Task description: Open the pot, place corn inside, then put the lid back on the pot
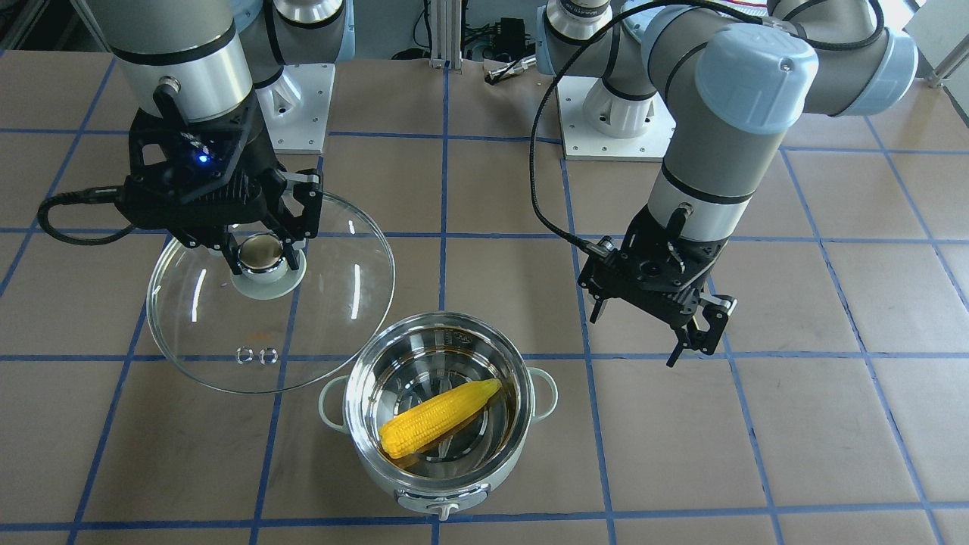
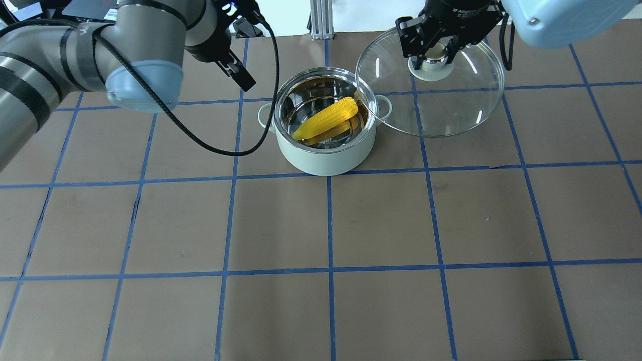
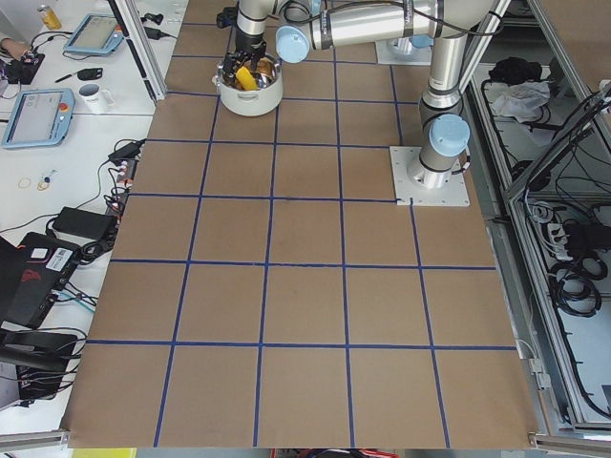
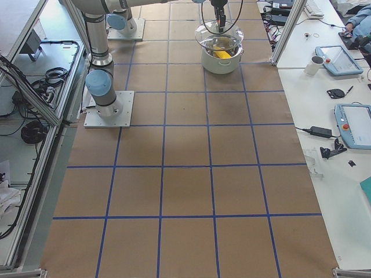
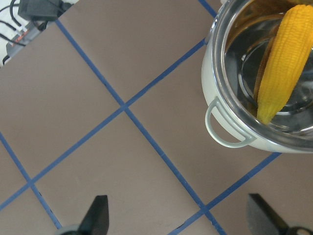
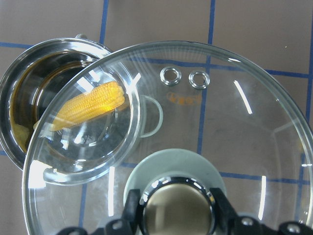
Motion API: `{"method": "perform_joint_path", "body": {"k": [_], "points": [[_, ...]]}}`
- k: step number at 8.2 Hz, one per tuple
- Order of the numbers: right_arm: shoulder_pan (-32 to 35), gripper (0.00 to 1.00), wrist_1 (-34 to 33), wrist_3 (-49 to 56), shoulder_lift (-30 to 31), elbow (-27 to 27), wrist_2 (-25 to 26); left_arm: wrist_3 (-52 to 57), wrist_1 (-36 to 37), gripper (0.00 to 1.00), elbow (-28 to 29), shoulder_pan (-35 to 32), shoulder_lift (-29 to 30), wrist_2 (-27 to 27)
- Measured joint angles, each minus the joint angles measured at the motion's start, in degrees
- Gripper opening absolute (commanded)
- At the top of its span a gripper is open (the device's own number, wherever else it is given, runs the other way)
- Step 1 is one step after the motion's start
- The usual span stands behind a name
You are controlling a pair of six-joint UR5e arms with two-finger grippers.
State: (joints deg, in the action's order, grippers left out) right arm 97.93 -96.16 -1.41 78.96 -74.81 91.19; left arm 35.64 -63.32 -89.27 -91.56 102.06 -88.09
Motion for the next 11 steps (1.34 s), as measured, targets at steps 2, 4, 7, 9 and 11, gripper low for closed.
{"method": "perform_joint_path", "body": {"k": [2, 4, 7, 9, 11], "points": [[1.62, 0.38, -2.36, -2.23, -3.51, 1.82, 0.07, -10.77, -3.54, 1.0, -0.33, 1.16, -2.63, -0.32], [4.49, 0.38, -7.72, -7.06, -7.98, 2.16, 0.14, -18.18, -6.82, 1.0, -1.31, 1.35, -5.65, -1.32], [9.39, 0.37, -13.86, -15.22, -13.83, 2.22, 0.5, -25.53, -10.84, 1.0, -2.41, 1.44, -7.4, -4.86], [11.84, 0.38, -16.7, -18.3, -16.21, 2.22, 0.89, -26.42, -11.76, 1.0, -2.62, 1.4, -7.61, -5.26], [12.57, 0.38, -18.01, -18.04, -17.18, 2.16, 0.73, -26.6, -12.01, 1.0, -2.71, 1.39, -7.85, -5.32]]}}
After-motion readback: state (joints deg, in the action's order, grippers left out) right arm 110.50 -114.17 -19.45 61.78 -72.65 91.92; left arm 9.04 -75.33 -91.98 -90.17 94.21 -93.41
